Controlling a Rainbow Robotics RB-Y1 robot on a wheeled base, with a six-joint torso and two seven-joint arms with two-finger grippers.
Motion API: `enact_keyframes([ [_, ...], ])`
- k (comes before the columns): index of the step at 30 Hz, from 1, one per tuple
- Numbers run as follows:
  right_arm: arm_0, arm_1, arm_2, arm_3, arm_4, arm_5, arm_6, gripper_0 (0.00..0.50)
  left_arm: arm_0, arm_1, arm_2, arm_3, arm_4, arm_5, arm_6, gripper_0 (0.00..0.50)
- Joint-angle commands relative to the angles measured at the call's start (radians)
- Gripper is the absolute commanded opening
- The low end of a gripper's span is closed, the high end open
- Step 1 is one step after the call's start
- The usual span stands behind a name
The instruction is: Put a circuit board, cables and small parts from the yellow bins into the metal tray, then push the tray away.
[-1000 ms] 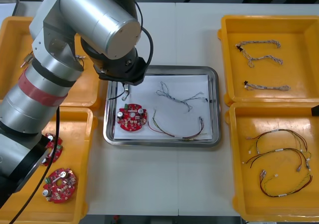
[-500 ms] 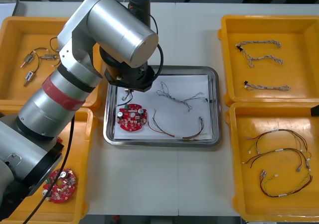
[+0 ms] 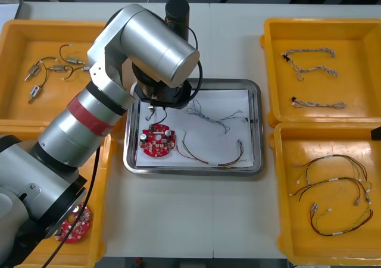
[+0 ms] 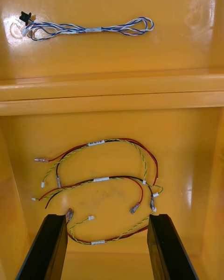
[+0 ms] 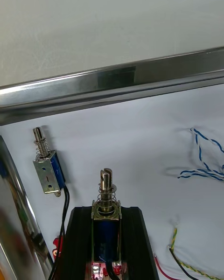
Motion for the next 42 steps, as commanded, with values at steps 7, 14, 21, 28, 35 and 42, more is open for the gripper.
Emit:
enact_keyframes([
  [7, 0.015, -0.022, -0.03, -0.029, 0.002, 0.003, 0.004, 0.5, -0.046, -0.03, -0.022, 0.041, -0.03, -0.06, 0.126, 0.0],
  [14, 0.015, -0.022, -0.03, -0.029, 0.013, 0.003, 0.007, 0.5, -0.046, -0.03, -0.023, 0.083, -0.049, -0.095, 0.123, 0.0],
  [21, 0.015, -0.022, -0.03, -0.028, 0.01, 0.003, 0.007, 0.5, -0.046, -0.03, -0.028, 0.118, -0.052, -0.132, 0.119, 0.0],
  [28, 0.015, -0.022, -0.03, -0.029, 0.007, 0.003, 0.007, 0.5, -0.044, -0.03, -0.037, 0.127, -0.043, -0.138, 0.119, 0.0],
  [35, 0.015, -0.022, -0.029, -0.029, 0.005, 0.003, 0.002, 0.5, -0.044, -0.03, -0.042, 0.127, -0.038, -0.14, 0.123, 0.0],
  [42, 0.015, -0.022, -0.029, -0.029, -0.001, 0.003, 0.008, 0.5, -0.044, -0.03, -0.042, 0.127, -0.033, -0.14, 0.126, 0.294],
])
